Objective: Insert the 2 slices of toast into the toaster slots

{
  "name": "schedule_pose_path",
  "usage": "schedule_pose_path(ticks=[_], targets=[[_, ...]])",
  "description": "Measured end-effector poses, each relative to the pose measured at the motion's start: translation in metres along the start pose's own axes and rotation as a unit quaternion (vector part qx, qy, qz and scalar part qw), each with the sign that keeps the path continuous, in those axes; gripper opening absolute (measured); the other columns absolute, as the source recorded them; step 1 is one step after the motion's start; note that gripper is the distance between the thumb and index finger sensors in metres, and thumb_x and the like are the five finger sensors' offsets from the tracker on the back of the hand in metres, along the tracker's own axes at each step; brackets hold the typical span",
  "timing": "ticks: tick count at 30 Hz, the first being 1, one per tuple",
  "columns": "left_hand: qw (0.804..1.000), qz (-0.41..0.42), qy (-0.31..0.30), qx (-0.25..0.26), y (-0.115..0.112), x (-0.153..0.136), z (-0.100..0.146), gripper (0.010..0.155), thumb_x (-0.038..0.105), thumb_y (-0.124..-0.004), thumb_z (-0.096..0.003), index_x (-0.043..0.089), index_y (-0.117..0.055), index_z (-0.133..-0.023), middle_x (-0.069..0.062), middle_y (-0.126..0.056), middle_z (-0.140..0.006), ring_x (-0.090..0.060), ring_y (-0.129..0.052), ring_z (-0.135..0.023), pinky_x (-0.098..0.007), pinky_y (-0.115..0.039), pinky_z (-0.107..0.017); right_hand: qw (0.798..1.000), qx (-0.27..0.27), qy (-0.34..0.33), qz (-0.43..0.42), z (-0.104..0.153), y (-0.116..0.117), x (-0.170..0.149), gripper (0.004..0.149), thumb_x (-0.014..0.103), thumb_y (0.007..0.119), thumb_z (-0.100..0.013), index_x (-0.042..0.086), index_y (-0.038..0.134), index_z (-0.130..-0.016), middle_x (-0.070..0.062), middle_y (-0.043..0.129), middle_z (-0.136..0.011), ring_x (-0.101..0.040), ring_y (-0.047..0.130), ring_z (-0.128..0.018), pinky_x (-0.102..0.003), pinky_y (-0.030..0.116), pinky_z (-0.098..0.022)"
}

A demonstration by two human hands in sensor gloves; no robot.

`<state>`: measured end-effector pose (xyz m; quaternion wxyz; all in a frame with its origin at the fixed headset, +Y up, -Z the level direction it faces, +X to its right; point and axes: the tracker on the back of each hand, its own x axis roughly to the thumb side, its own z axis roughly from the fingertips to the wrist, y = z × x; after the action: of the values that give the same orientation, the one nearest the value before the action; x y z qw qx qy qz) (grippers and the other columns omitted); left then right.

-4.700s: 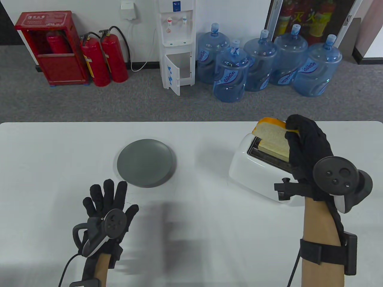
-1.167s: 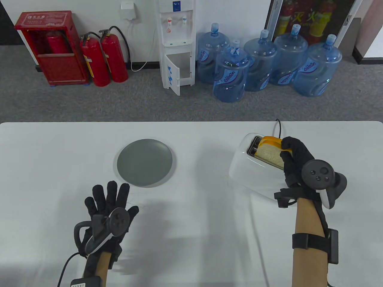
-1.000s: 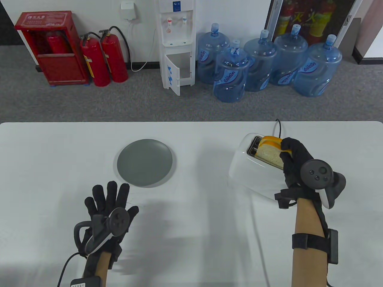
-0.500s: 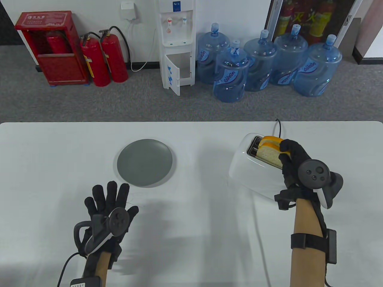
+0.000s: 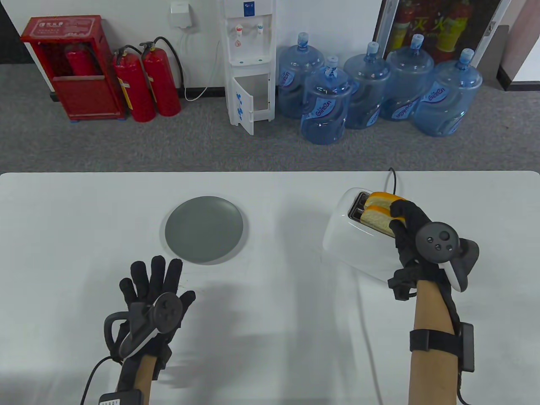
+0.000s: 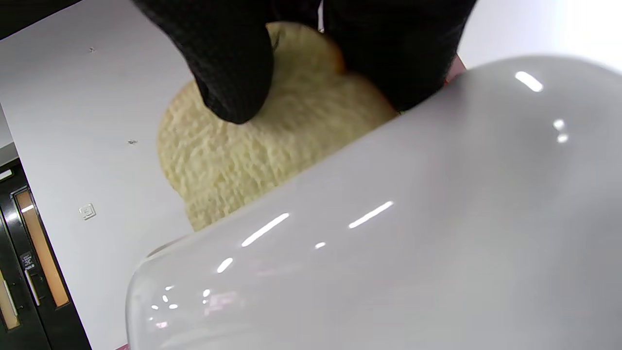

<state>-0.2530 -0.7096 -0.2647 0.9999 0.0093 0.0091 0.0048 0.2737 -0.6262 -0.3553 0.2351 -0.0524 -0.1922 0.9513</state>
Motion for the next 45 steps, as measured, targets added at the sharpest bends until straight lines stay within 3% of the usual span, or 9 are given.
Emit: schedule_pose_path(ticks=[10,23,31,38,45], targets=[[1.000,-0.001,-0.002,-0.002,-0.001,0.000,0.000,0.074,0.067,-0.046,-0.0544,0.040,-0.024,-0.119,-0.004,-0.022,-0.128,-0.047,-0.016,-0.115,-0.064,-0.027,-0.080,1.000,0.018,0.002,0.013,-0.001,0.000,0.002,0.048,0.029,0.083,-0.063,0.038,0.063,-0.106,0.012,0.080,-0.108,-0.025,0.094,-0.097,-0.060,0.067,-0.078],[1.000,0.006,-0.007,0.003,-0.001,0.001,-0.001,0.074,0.067,-0.046,-0.0545,0.039,-0.024,-0.119,-0.004,-0.022,-0.128,-0.047,-0.016,-0.115,-0.064,-0.027,-0.080,0.997,0.012,-0.013,0.077,0.003,-0.014,0.020,0.049,0.032,0.081,-0.064,0.035,0.064,-0.110,0.002,0.071,-0.116,-0.026,0.086,-0.102,-0.062,0.063,-0.079],[1.000,0.015,-0.018,0.006,-0.002,0.004,0.001,0.074,0.067,-0.046,-0.0544,0.039,-0.024,-0.119,-0.004,-0.022,-0.128,-0.047,-0.016,-0.115,-0.064,-0.027,-0.080,0.998,-0.005,-0.006,0.069,0.010,-0.035,0.028,0.053,0.039,0.078,-0.065,0.033,0.058,-0.115,-0.002,0.065,-0.121,-0.030,0.079,-0.106,-0.064,0.060,-0.079],[0.999,0.023,-0.033,0.010,-0.001,0.010,0.005,0.074,0.067,-0.046,-0.0544,0.039,-0.024,-0.119,-0.004,-0.022,-0.128,-0.047,-0.016,-0.115,-0.064,-0.027,-0.080,0.999,-0.012,-0.018,0.043,0.018,-0.058,0.048,0.068,0.056,0.071,-0.065,0.034,0.044,-0.123,-0.006,0.047,-0.130,-0.037,0.063,-0.115,-0.068,0.053,-0.081],[0.999,0.025,-0.046,0.013,0.000,0.016,0.007,0.074,0.067,-0.046,-0.0544,0.040,-0.024,-0.119,-0.004,-0.022,-0.128,-0.047,-0.016,-0.115,-0.064,-0.027,-0.080,0.998,-0.033,-0.037,0.033,0.028,-0.076,0.073,0.067,0.058,0.069,-0.065,0.037,0.042,-0.123,-0.004,0.041,-0.133,-0.039,0.056,-0.118,-0.068,0.049,-0.082]])
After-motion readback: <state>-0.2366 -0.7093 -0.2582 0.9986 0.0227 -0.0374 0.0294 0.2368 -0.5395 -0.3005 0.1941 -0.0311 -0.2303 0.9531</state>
